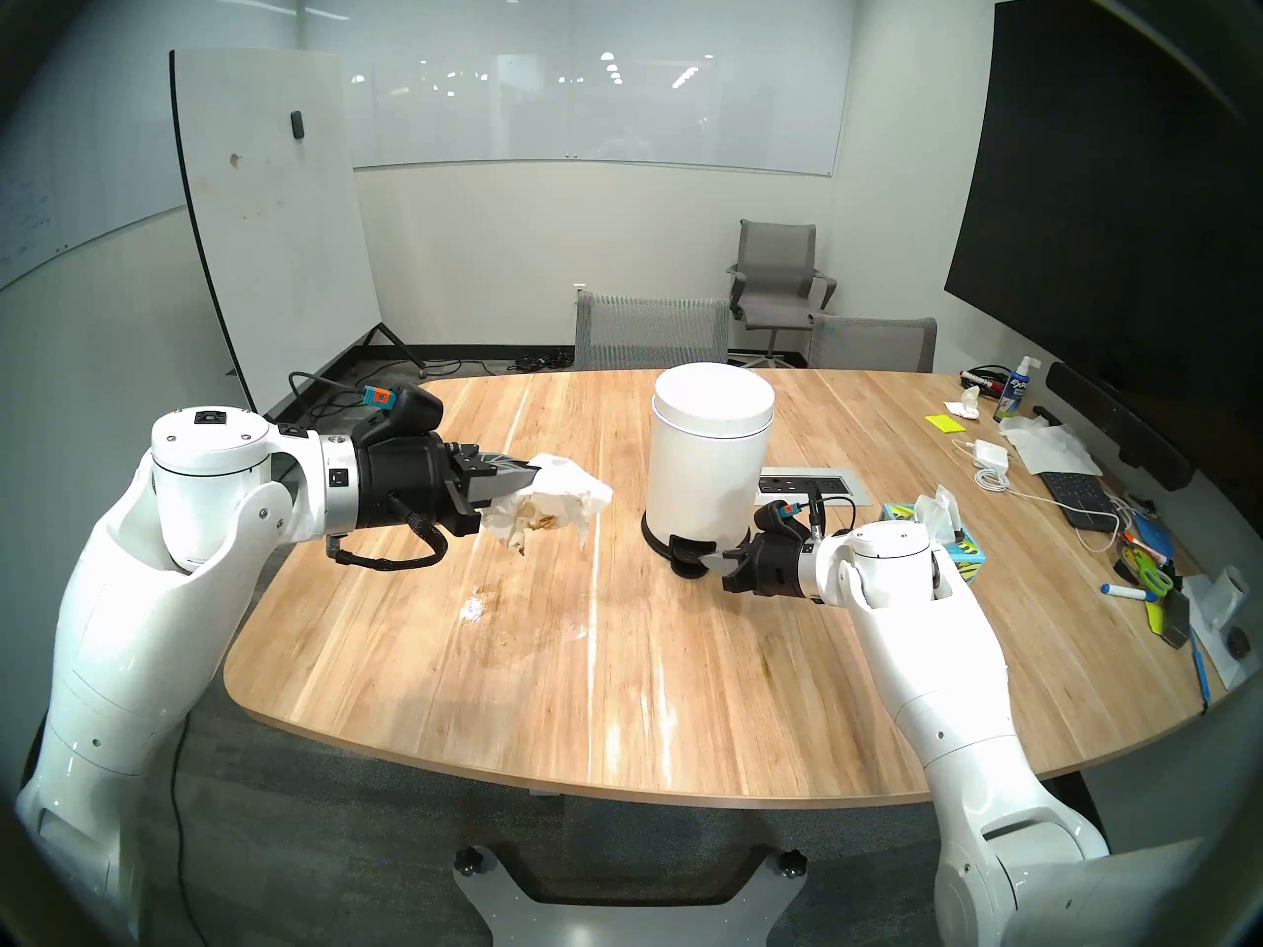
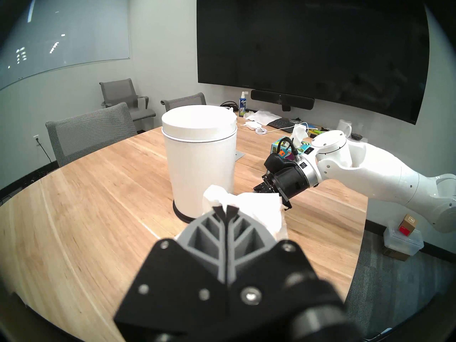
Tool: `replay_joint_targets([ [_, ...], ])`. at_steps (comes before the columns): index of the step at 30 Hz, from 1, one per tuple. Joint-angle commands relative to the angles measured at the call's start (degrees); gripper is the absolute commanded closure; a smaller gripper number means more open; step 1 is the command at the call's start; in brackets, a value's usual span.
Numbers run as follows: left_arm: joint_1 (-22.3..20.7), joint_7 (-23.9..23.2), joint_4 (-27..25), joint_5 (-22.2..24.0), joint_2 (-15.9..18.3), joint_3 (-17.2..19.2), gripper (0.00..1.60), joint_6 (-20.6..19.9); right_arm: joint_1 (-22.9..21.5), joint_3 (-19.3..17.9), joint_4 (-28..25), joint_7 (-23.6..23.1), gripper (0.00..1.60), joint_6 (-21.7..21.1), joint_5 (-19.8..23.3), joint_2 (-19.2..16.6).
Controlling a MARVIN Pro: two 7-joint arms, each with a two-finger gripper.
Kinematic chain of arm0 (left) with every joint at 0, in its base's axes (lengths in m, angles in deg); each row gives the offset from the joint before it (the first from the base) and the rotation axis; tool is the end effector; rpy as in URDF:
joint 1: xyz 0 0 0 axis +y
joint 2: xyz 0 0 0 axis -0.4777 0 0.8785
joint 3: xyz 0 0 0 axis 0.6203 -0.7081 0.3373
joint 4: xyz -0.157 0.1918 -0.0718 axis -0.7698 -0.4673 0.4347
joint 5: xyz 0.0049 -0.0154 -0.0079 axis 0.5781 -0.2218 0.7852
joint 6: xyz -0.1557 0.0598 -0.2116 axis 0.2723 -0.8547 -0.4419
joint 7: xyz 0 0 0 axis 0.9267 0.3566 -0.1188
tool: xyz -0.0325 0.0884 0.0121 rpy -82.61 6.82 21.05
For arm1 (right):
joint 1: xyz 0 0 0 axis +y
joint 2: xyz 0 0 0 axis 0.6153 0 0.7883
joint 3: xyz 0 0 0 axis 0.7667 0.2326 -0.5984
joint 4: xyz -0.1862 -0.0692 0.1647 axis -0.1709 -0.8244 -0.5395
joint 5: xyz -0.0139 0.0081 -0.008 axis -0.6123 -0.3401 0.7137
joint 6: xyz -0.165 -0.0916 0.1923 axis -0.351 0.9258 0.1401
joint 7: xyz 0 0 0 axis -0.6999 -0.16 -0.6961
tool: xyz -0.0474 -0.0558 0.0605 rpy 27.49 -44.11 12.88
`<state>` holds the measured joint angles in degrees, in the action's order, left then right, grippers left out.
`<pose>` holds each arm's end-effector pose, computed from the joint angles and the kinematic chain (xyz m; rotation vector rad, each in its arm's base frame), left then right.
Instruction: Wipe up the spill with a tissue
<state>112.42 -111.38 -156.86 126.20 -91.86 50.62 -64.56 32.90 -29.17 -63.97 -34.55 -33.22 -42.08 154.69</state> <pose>0.3274 0.0354 -0.1027 1.9851 -0.9613 1.4012 0.4240 0.0062 -0.2711 -2.2304 -0.7301 -1.1750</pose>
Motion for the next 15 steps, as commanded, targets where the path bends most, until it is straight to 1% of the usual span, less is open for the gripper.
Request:
replay_joint_targets([
  [1,0.07,-0.11,-1.26,0.4,0.13,1.07,1.6,-0.11,-1.21,-0.1,-0.07,-0.55,1.6,1.24,0.45,0.24],
  [10,0.11,-0.1,-1.36,0.55,0.1,1.26,1.6,-0.26,-1.72,-0.25,0.7,-0.88,1.6,1.63,0.17,0.4],
  [15,-0.01,-0.07,-1.38,0.61,0.05,1.31,1.6,-0.29,-2.76,-0.16,2.2,-0.89,1.6,2.29,0.02,0.77],
])
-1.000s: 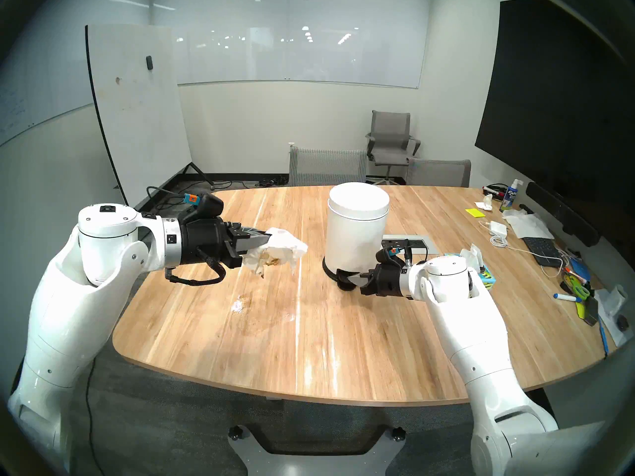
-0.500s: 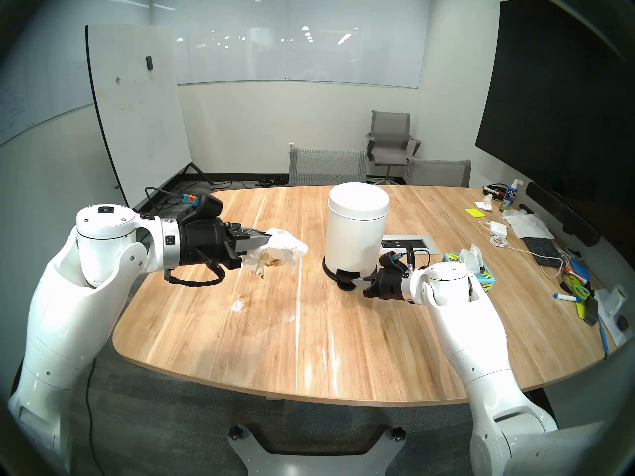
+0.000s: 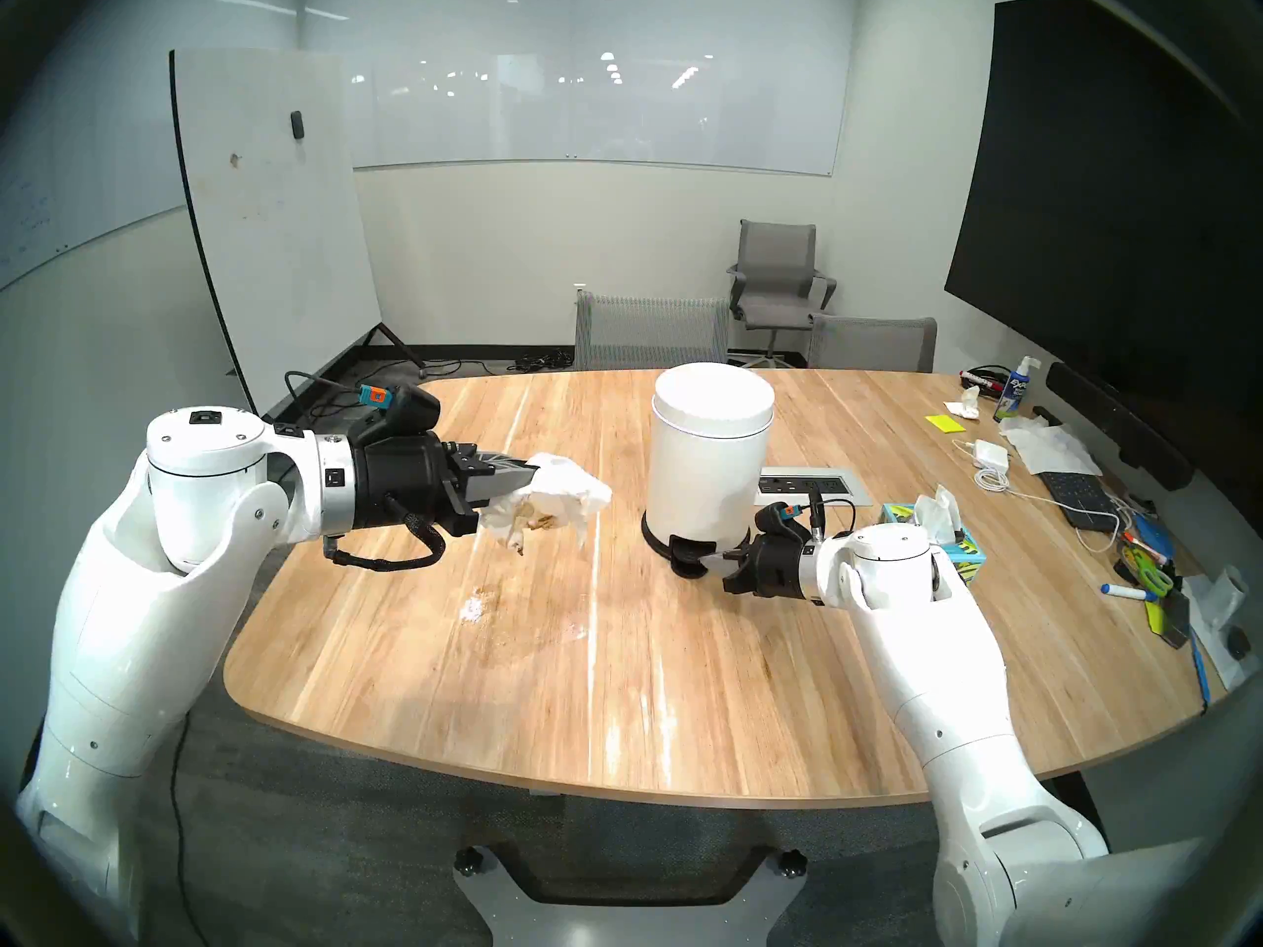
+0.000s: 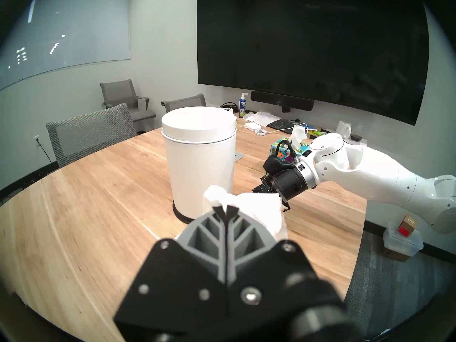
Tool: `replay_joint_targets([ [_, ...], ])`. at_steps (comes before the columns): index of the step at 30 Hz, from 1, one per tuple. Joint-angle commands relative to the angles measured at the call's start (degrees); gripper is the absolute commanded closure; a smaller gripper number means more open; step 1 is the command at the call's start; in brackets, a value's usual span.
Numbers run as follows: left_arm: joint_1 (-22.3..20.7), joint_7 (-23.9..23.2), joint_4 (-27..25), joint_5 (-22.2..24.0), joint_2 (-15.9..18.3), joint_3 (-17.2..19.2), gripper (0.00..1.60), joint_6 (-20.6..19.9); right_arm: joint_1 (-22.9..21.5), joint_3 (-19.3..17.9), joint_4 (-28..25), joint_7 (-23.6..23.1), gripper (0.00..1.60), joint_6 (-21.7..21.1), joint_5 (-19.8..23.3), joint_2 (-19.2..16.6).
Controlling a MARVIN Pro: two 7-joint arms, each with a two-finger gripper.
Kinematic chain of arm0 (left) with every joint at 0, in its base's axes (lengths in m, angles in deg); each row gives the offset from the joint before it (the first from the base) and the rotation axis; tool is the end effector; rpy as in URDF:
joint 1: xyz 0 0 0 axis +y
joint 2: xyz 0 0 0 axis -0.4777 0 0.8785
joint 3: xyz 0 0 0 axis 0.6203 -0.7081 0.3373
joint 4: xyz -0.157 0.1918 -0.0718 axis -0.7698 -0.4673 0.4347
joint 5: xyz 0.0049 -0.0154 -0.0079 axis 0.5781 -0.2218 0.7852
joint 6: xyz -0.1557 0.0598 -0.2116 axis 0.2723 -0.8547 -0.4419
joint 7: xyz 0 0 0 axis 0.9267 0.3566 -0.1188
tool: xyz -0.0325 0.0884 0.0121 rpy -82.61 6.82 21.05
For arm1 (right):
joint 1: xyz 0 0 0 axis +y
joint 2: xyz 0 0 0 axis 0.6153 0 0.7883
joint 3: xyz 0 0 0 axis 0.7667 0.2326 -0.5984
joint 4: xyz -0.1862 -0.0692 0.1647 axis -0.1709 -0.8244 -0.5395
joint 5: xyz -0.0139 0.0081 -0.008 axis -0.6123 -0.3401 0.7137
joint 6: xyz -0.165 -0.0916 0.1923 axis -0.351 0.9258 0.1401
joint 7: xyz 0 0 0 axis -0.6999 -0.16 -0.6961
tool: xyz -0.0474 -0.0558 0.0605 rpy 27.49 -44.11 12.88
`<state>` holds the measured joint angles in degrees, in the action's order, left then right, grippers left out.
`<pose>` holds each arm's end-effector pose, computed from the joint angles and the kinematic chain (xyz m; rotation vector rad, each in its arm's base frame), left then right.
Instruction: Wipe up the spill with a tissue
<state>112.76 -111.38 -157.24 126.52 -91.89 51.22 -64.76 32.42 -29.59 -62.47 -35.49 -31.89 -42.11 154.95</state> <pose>0.3259 0.0362 -0.1010 1.9822 -0.9568 1.4040 0.4257 0.0055 -0.2737 -2.2119 -0.7306 -1.1758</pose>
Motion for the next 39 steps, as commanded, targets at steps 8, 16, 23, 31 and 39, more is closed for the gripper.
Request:
replay_joint_targets([
  [8,-0.69,-0.09,-0.78,0.39,0.07,0.62,1.6,-0.23,-4.08,0.64,3.35,0.25,1.6,1.98,-0.2,1.29],
  [16,-0.69,-0.07,-0.55,0.35,0.06,0.59,1.6,-0.17,-5.04,0.85,5.03,0.44,1.6,3.01,-0.13,1.67],
  [23,-0.65,-0.07,-0.37,0.31,0.0,0.52,1.6,-0.05,-5.26,0.79,5.19,0.7,1.6,3.28,0.0,1.71],
  [31,-0.52,-0.03,-0.36,0.28,-0.1,0.45,1.6,0.01,-5.41,0.86,5.5,0.68,1.6,3.3,0.04,1.73],
  [39,-0.58,-0.11,-0.12,0.35,-0.13,0.5,1.6,0.07,-6.63,1.31,7.47,0.95,1.6,3.83,-0.22,2.18],
])
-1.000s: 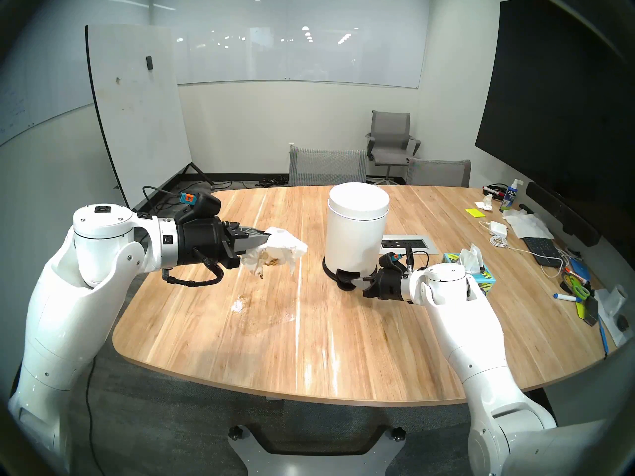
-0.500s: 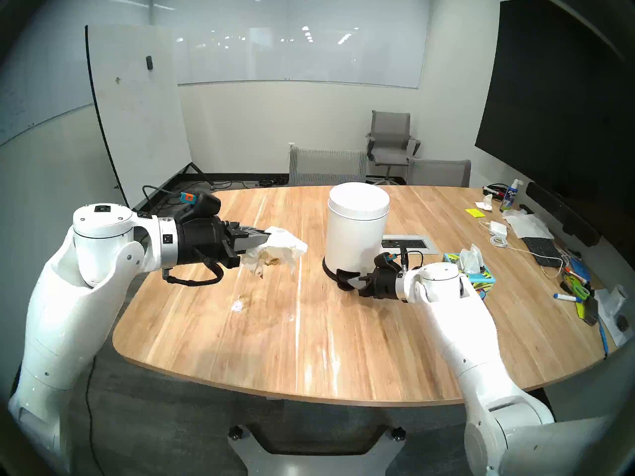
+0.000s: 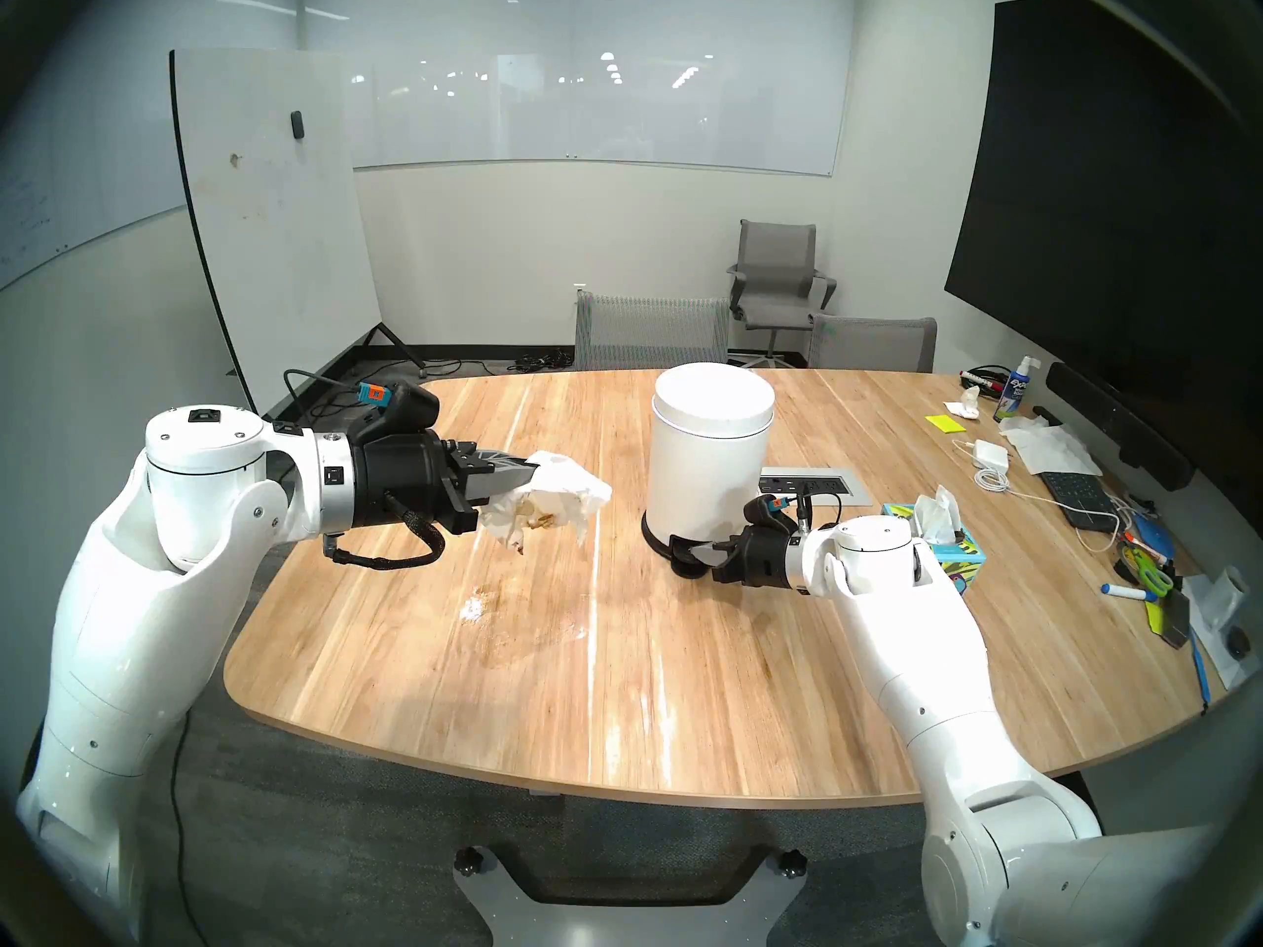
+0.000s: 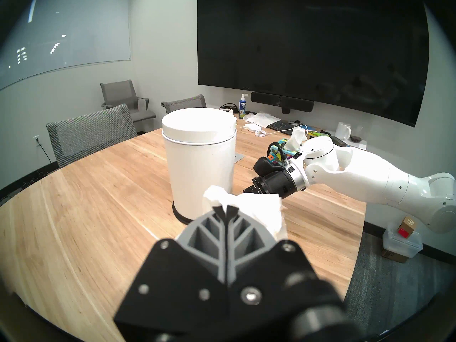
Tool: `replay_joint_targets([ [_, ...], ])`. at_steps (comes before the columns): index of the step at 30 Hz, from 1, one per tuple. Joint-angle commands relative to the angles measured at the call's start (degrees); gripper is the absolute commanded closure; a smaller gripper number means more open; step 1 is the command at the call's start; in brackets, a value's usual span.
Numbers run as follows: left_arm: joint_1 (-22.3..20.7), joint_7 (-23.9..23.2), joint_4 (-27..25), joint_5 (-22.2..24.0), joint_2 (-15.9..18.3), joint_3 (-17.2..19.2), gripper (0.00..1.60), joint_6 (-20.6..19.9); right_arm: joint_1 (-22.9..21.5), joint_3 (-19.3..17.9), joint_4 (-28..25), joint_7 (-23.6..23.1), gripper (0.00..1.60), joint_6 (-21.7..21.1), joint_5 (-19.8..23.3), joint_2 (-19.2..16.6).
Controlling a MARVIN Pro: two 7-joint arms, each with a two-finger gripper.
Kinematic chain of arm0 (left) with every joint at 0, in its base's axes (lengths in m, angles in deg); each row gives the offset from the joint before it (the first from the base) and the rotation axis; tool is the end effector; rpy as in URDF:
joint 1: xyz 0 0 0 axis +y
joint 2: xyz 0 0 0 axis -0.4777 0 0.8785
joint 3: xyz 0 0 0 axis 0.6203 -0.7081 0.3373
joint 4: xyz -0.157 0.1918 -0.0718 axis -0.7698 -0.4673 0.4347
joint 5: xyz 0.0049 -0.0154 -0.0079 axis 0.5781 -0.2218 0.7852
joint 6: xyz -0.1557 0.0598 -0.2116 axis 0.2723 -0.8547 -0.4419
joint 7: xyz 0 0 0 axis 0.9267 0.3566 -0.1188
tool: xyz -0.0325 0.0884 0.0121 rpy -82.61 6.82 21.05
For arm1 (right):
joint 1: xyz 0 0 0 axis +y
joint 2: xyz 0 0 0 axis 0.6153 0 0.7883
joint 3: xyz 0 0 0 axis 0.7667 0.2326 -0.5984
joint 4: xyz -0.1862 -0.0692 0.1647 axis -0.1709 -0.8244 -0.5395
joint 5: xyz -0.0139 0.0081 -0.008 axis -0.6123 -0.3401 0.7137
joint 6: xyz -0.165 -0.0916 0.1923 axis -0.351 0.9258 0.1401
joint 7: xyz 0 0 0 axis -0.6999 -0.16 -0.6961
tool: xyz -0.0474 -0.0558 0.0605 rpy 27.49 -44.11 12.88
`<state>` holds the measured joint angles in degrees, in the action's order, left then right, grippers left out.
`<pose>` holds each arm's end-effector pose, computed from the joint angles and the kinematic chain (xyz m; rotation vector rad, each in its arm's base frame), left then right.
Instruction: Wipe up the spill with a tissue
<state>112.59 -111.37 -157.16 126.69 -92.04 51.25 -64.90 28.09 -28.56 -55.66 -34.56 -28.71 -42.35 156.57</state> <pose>0.3263 0.0361 -0.1003 1.9794 -0.9520 1.4042 0.4437 0.0147 -0.2775 -2.1967 -0.7328 -1.1901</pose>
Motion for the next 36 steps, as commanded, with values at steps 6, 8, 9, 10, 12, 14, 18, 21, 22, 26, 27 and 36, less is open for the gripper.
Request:
replay_joint_targets([
  [6,-0.45,-0.3,0.26,0.19,0.1,0.49,1.6,0.35,-3.48,0.6,2.51,0.32,1.6,1.02,-0.16,0.93],
  [8,-0.46,-0.4,0.5,0.17,0.15,0.5,1.6,0.46,-3.93,0.74,3.38,0.51,1.6,1.24,-0.23,1.09],
  [9,-0.47,-0.46,0.62,0.15,0.16,0.49,1.6,0.53,-4.12,0.8,3.79,0.61,1.6,1.35,-0.26,1.16],
  [10,-0.47,-0.48,0.71,0.13,0.16,0.49,1.6,0.55,-4.31,0.89,4.26,0.74,1.6,1.44,-0.3,1.23],
  [12,-0.47,-0.56,0.86,0.1,0.17,0.5,1.6,0.61,-4.56,1.02,4.96,0.89,1.6,1.5,-0.35,1.29],
  [14,-0.46,-0.67,1.06,0.02,0.16,0.46,1.6,0.77,-4.71,1.18,5.46,0.96,1.6,1.4,-0.39,1.26],
  [18,-0.43,-0.82,1.23,-0.1,0.12,0.44,1.6,0.92,-4.88,1.67,5.93,1.03,1.6,0.18,-0.66,0.98],
  [21,-0.34,-0.9,1.18,-0.19,0.03,0.43,1.6,0.98,-4.99,2.25,6.42,1.19,1.6,-1.6,-1.07,0.62],
  [22,-0.34,-0.9,1.18,-0.19,0.03,0.43,1.6,0.98,-4.99,2.25,6.42,1.19,1.6,-1.6,-1.07,0.62],
  [26,-0.2,-0.81,0.9,-0.23,-0.1,0.43,1.6,0.88,-4.68,2.22,6.57,1.23,1.6,-2.48,-1.27,0.46],
  [27,-0.17,-0.77,0.8,-0.23,-0.13,0.42,1.6,0.84,-4.55,2.16,6.52,1.21,1.6,-2.58,-1.28,0.42],
  [36,0.15,-0.42,0.24,-0.21,-0.24,0.39,1.6,0.67,-3.7,2.03,6.1,1.15,1.6,-3.7,-1.36,0.06],
])
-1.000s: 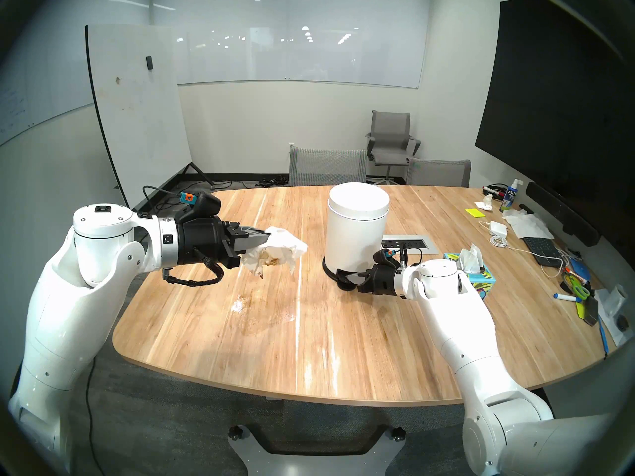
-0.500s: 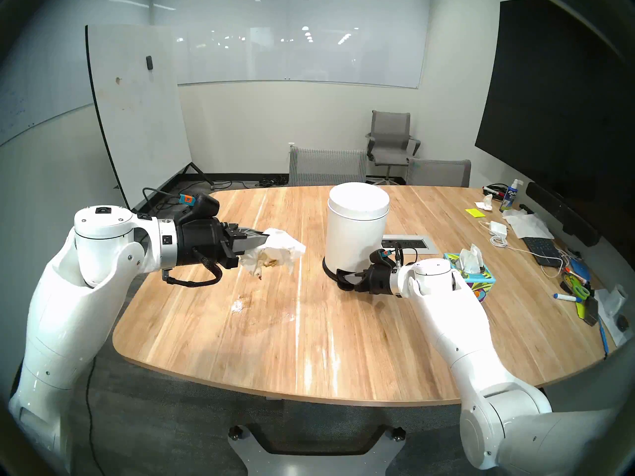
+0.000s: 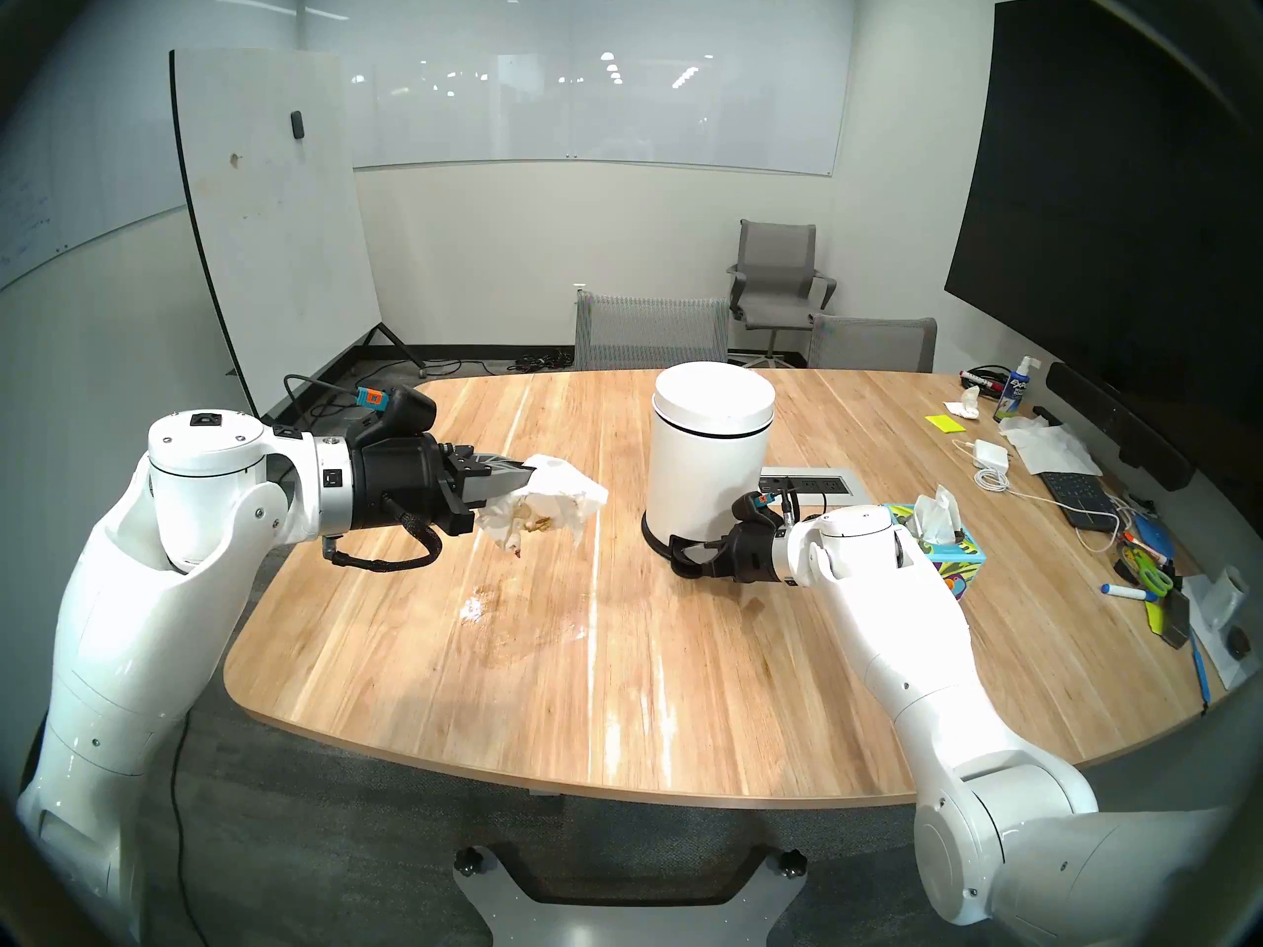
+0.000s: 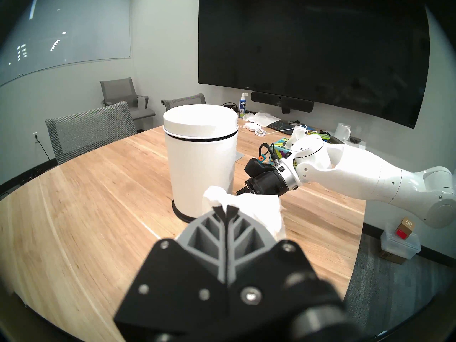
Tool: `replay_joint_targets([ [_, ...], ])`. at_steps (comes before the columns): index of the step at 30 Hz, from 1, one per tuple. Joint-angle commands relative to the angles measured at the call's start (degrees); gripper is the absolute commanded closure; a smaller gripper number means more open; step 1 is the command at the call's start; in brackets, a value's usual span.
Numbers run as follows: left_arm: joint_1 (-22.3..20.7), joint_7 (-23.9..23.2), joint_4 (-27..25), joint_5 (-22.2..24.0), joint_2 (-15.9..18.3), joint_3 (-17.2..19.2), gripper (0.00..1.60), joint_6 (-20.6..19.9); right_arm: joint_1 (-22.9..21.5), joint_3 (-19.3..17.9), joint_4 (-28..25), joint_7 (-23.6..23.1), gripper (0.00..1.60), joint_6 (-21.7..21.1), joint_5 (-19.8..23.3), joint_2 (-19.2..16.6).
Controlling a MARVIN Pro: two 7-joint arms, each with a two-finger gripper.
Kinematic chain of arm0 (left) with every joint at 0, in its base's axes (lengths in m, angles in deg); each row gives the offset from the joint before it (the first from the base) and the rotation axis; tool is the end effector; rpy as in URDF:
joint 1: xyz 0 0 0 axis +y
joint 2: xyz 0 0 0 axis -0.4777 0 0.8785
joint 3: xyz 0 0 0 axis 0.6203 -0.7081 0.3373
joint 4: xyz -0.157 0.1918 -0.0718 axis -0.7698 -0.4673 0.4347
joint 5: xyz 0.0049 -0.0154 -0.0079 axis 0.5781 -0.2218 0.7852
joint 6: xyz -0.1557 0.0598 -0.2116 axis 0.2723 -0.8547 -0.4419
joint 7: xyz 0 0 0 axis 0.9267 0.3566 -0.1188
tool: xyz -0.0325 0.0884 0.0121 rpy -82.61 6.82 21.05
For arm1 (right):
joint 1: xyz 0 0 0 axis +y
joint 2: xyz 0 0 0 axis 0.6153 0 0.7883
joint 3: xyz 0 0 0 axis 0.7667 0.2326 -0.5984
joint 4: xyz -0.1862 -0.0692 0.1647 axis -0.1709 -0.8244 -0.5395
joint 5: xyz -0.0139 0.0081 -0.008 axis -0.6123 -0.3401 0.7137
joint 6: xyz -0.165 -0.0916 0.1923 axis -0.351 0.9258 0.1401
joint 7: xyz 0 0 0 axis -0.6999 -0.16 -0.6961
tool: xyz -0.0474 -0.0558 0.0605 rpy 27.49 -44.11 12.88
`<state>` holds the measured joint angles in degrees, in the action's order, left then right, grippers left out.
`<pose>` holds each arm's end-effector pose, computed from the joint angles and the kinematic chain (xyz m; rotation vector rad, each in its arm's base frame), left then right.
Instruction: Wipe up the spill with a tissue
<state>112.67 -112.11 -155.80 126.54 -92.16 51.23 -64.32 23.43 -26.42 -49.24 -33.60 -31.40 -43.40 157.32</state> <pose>0.3291 0.0398 -0.1050 1.9818 -0.9379 1.3942 0.4582 0.0216 -0.2831 -2.2592 -0.7155 -1.0988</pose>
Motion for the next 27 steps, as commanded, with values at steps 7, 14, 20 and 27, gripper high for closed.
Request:
replay_joint_targets([
  [7,0.3,0.57,-1.44,0.15,-0.09,0.4,1.6,0.07,1.64,-0.14,-0.74,0.3,1.6,-1.49,-0.35,-0.82],
  [14,0.34,0.79,-1.7,0.32,-0.16,0.27,1.6,0.04,2.38,-0.15,-1.34,0.36,1.6,-1.8,-0.34,-0.92],
  [20,0.41,0.95,-1.74,0.34,-0.22,0.08,1.6,0.05,2.97,-0.37,-1.68,0.5,1.6,-1.65,-0.22,-0.88],
  [27,0.42,1.04,-1.62,0.26,-0.21,-0.11,1.6,0.18,3.69,-1.0,-1.74,0.52,1.6,0.37,0.19,-0.65],
])
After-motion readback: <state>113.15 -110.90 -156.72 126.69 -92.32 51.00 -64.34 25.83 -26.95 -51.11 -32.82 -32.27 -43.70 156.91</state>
